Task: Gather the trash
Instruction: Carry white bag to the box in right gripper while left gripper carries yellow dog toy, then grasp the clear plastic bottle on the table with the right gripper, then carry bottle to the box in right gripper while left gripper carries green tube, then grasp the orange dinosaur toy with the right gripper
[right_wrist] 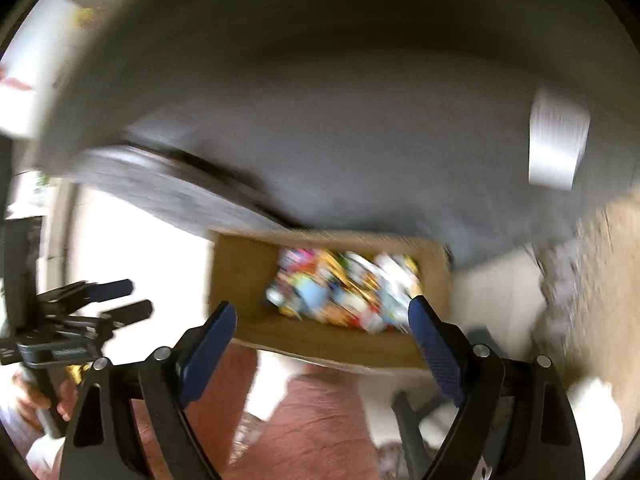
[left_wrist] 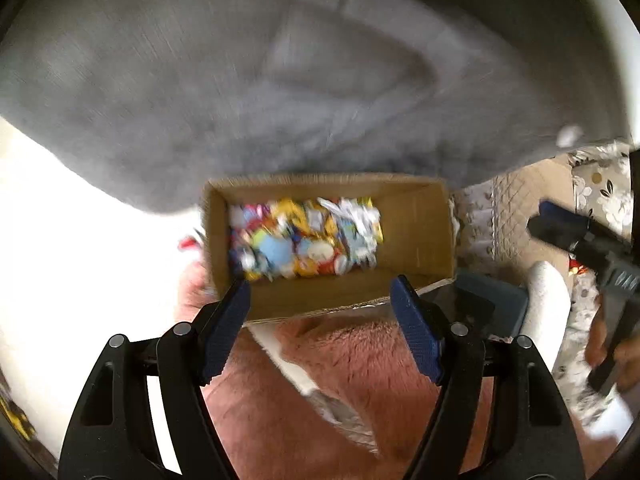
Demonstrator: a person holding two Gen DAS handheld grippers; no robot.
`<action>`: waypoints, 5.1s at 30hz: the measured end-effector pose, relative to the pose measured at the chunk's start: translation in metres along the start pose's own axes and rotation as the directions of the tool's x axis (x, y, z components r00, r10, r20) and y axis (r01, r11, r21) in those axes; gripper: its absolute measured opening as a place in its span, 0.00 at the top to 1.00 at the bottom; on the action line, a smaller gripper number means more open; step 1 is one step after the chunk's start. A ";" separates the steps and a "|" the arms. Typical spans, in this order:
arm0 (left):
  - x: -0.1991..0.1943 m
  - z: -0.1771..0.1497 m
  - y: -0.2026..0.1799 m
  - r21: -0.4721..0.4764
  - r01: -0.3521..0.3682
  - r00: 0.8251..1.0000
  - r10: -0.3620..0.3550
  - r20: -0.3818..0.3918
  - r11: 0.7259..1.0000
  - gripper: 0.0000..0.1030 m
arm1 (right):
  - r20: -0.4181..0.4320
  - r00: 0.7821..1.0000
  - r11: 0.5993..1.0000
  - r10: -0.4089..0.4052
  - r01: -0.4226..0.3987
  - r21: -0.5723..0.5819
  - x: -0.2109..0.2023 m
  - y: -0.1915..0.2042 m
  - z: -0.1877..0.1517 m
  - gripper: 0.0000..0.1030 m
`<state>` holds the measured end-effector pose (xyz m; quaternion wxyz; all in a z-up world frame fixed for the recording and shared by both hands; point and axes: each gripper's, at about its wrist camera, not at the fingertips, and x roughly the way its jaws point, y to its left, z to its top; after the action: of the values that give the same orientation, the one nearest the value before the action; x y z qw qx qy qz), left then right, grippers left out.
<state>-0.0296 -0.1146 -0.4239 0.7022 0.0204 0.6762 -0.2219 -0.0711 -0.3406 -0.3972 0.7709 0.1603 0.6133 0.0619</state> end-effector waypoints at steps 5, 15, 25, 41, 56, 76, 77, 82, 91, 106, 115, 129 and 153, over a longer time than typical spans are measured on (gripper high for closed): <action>-0.122 0.012 -0.010 0.022 -0.097 0.967 0.090 0.238 0.995 0.16 | 0.225 0.953 0.970 0.203 -0.165 -0.177 -0.103 0.071 0.062 0.12; -0.201 0.107 0.071 -0.087 -0.074 0.911 0.103 0.398 0.993 0.15 | 0.319 0.928 0.972 0.194 -0.138 -0.192 -0.043 0.163 0.311 0.16; -0.225 0.194 0.160 -0.044 -0.018 0.924 0.034 0.382 0.999 0.15 | 0.258 0.966 0.999 0.033 -0.029 -0.022 0.043 0.190 0.442 0.79; -0.174 0.449 0.115 0.071 0.013 0.926 -0.039 0.376 0.997 0.15 | 0.408 0.912 0.960 -0.024 -0.093 0.264 -0.099 0.143 0.285 0.92; -0.151 0.453 0.079 0.033 -0.243 0.900 0.213 0.380 0.969 0.83 | 0.494 0.870 0.953 -0.012 -0.140 0.269 -0.132 0.139 0.252 0.92; -0.152 0.062 -0.018 -0.027 -0.210 0.937 0.209 0.279 0.977 0.83 | 0.193 0.956 0.963 0.222 -0.185 -0.195 -0.135 0.113 0.059 0.92; -0.132 0.050 -0.022 -0.027 -0.203 0.950 0.204 0.238 0.979 0.83 | 0.163 0.961 0.963 0.223 -0.191 -0.188 -0.129 0.108 0.047 0.92; -0.023 0.022 -0.018 -0.049 -0.128 0.990 0.131 0.059 0.991 0.83 | 0.034 0.987 0.980 0.156 -0.150 -0.131 -0.064 0.077 -0.005 0.92; 0.158 0.034 0.013 -0.071 -0.134 0.974 0.118 -0.191 0.989 0.55 | -0.090 0.991 0.995 -0.098 0.098 -0.004 0.093 -0.008 -0.022 0.75; -0.062 0.012 0.006 0.281 0.042 0.998 -0.028 -0.051 0.959 0.21 | 0.117 0.982 0.989 0.147 -0.148 -0.005 -0.069 0.068 0.052 0.10; -0.213 0.102 0.071 0.231 -0.104 0.948 0.025 0.319 0.967 0.11 | 0.449 0.879 0.986 0.160 -0.163 -0.034 -0.106 0.145 0.274 0.05; -0.223 0.188 0.189 0.073 0.003 0.960 -0.023 0.279 0.997 0.11 | 0.338 0.938 0.867 -0.079 -0.103 0.487 0.012 0.095 0.487 0.45; -0.143 0.430 0.017 0.186 0.193 0.942 -0.235 0.238 0.964 0.11 | 0.539 0.841 0.760 -0.038 -0.326 0.562 -0.140 0.084 0.250 0.63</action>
<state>0.3824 -0.2003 -0.2550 0.7520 -0.0262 0.5572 -0.3512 0.1448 -0.3451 -0.1915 0.7994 0.4694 0.3509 -0.1326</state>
